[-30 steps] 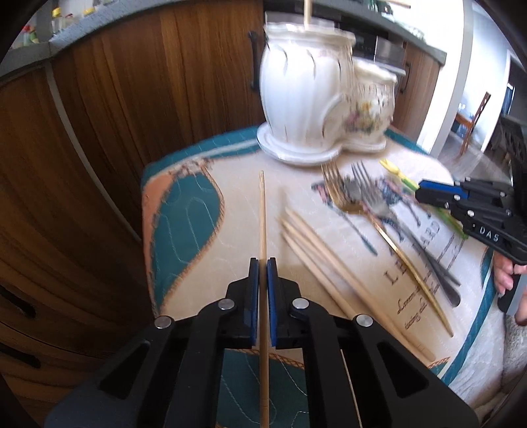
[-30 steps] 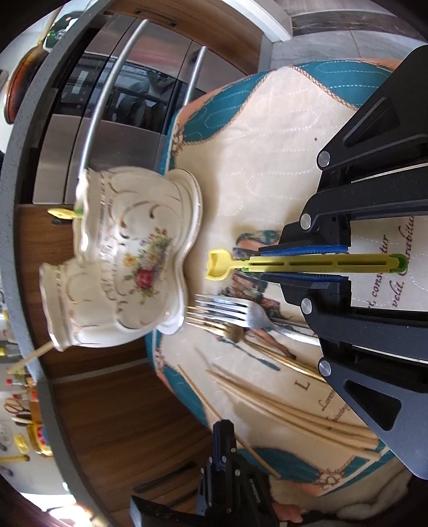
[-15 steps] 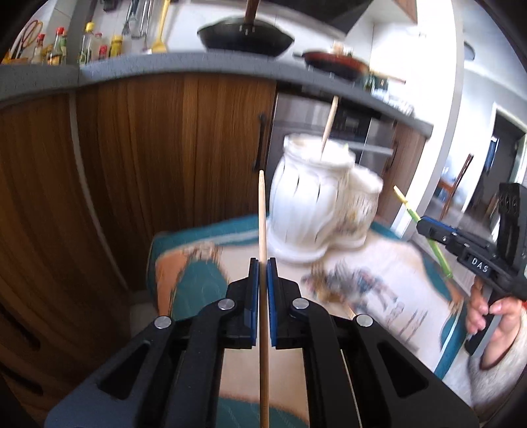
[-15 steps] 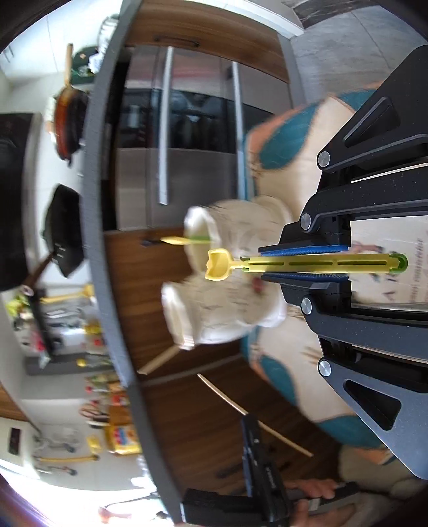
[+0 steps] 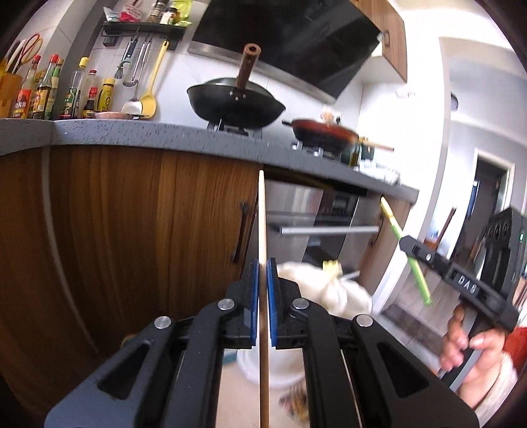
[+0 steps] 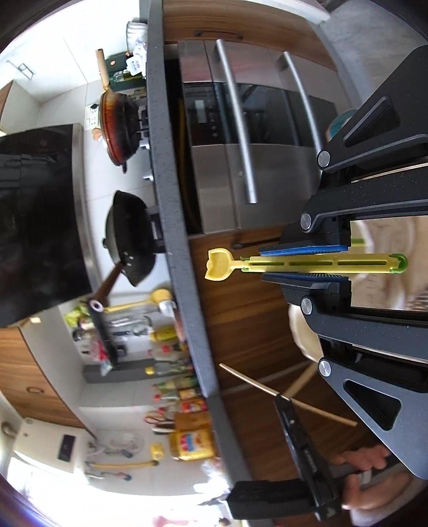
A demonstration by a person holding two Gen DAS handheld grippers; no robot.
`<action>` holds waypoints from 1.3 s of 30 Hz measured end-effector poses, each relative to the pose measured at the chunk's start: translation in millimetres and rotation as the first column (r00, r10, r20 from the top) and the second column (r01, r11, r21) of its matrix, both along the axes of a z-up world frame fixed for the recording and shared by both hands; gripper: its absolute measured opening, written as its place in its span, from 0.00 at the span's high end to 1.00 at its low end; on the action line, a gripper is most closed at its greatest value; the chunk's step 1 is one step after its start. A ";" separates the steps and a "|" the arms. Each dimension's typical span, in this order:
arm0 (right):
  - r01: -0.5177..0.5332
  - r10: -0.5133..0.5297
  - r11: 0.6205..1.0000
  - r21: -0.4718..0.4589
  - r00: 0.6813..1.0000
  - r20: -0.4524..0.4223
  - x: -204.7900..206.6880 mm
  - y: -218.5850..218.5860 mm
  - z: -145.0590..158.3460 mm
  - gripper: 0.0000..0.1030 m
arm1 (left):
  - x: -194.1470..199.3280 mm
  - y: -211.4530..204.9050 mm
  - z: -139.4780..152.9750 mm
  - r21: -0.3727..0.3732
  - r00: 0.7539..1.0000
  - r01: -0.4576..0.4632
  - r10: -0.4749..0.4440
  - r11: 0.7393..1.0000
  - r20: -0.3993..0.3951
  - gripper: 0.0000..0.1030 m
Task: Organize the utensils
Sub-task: 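Lift the chopstick with the left tool while the right tool lifts the yellow spoon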
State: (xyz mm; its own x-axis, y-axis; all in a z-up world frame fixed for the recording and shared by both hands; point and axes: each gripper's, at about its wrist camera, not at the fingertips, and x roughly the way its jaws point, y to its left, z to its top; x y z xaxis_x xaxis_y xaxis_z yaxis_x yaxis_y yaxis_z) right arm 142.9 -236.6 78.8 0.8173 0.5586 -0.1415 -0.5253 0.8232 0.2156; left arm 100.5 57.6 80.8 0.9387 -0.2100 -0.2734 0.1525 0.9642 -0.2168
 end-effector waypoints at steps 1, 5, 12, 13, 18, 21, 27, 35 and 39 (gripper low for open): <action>0.000 0.000 1.000 0.011 1.000 -0.002 4.7 1.0 0.4 0.90 | 5.6 0.5 1.1 -0.012 1.000 0.006 -0.006 1.000 0.012 0.95; -0.002 0.004 0.998 0.060 1.000 -0.025 30.5 6.4 -3.9 0.90 | 25.4 -1.2 8.3 -0.042 0.997 0.023 -0.020 0.999 0.069 0.95; -0.043 0.055 0.989 0.144 0.995 -0.083 57.8 12.1 -25.1 0.90 | 53.4 -6.3 13.2 -0.096 0.985 0.067 -0.050 0.993 0.166 0.95; -0.047 0.061 0.987 0.154 0.994 -0.089 59.2 12.0 -27.8 0.90 | 58.2 -7.8 12.4 -0.094 0.984 0.067 -0.050 0.993 0.169 0.95; -0.070 0.096 0.974 0.214 0.989 -0.114 64.8 7.5 -41.0 0.90 | 75.7 -12.8 8.5 -0.109 0.984 0.077 -0.058 0.991 0.168 0.95; -0.087 0.124 0.964 0.252 0.983 -0.135 69.4 5.1 -46.0 0.90 | 80.9 -14.5 5.8 -0.121 0.983 0.087 -0.066 0.989 0.172 0.95; -0.082 0.118 0.967 0.240 0.983 -0.140 72.1 8.2 -52.4 0.90 | 84.3 -13.6 -3.4 -0.119 0.985 0.102 -0.084 0.988 0.149 0.95; -0.069 0.107 0.970 0.233 0.982 -0.155 74.7 5.9 -59.5 0.90 | 73.5 2.0 -12.1 -0.143 0.985 0.142 -0.125 0.979 0.121 0.95; -0.070 0.109 0.969 0.236 0.982 -0.157 74.7 4.8 -61.4 0.90 | 63.3 11.1 -18.0 -0.160 0.983 0.161 -0.145 0.974 0.111 0.95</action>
State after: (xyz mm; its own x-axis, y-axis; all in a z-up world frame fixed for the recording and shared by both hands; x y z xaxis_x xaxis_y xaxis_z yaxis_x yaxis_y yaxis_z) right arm 217.6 -231.8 17.5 0.7382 0.6616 -0.1320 -0.5346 0.6930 0.4837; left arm 163.8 68.7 62.8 0.9123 -0.3883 -0.1302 0.3242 0.8789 -0.3499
